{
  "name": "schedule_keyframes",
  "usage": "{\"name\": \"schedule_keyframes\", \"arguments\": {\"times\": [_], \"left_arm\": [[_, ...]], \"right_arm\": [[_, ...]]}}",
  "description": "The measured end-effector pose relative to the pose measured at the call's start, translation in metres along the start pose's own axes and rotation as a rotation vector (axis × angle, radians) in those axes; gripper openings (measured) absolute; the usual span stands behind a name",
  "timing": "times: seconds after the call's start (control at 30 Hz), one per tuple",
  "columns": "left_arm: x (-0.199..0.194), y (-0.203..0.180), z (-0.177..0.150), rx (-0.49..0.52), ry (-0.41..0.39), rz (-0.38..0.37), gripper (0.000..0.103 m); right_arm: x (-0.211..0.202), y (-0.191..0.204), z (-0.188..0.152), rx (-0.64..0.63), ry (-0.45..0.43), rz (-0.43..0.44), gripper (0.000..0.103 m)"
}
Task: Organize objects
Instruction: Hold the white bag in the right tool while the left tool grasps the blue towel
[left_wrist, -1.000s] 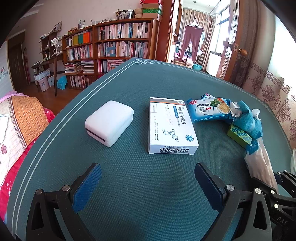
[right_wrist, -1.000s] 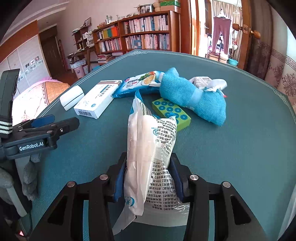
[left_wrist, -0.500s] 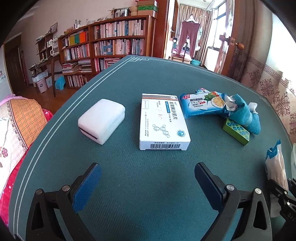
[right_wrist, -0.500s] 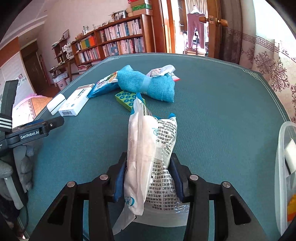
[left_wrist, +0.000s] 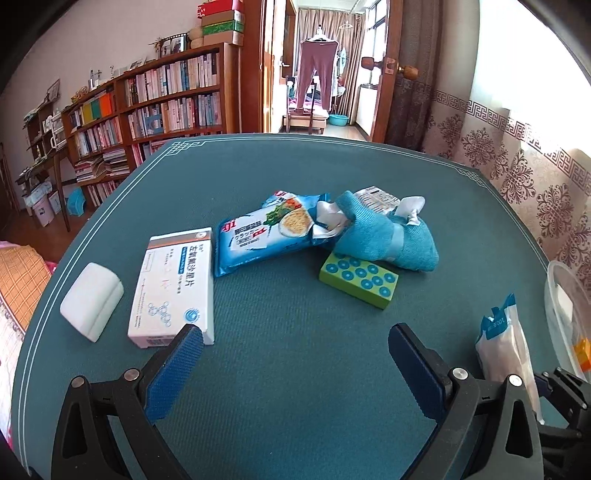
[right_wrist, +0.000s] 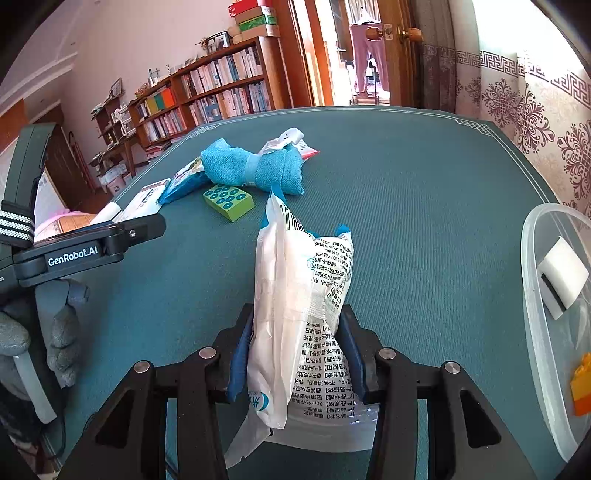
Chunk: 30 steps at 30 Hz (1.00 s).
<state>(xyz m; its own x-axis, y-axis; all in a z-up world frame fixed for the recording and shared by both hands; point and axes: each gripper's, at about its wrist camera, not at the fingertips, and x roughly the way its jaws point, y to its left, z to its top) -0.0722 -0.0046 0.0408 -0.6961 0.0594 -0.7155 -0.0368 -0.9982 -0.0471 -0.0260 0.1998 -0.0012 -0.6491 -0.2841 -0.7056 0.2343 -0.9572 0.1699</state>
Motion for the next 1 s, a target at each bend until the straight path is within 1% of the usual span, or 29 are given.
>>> {"name": "schedule_keyframes", "arguments": {"times": [0.1,0.23,0.37,0.57,0.73,0.83,1.0], "left_arm": [[0.01,-0.012,0.012,0.018,0.006,-0.025,0.102],[0.028,-0.023,0.025,0.007,0.043,-0.055,0.102],[0.034,-0.03,0.036,0.001,0.038,-0.067,0.102],[0.05,-0.034,0.054,-0.052,0.064,-0.113,0.102],[0.068,-0.039,0.067,-0.084,0.081,-0.102,0.102],[0.073,-0.044,0.068,-0.084,0.079,-0.086,0.102],[0.073,-0.058,0.063,-0.05,0.097,-0.126,0.102]], "right_arm": [[0.0,-0.001,-0.001,0.006,-0.001,0.005,0.046],[-0.001,-0.001,-0.001,0.013,-0.002,0.013,0.046],[-0.001,-0.003,-0.002,0.026,-0.005,0.025,0.046],[-0.001,-0.004,-0.002,0.037,-0.007,0.033,0.046],[-0.001,-0.005,-0.002,0.037,-0.008,0.034,0.046],[-0.001,-0.005,-0.002,0.037,-0.008,0.033,0.046],[-0.001,-0.005,-0.002,0.038,-0.008,0.034,0.046]]}}
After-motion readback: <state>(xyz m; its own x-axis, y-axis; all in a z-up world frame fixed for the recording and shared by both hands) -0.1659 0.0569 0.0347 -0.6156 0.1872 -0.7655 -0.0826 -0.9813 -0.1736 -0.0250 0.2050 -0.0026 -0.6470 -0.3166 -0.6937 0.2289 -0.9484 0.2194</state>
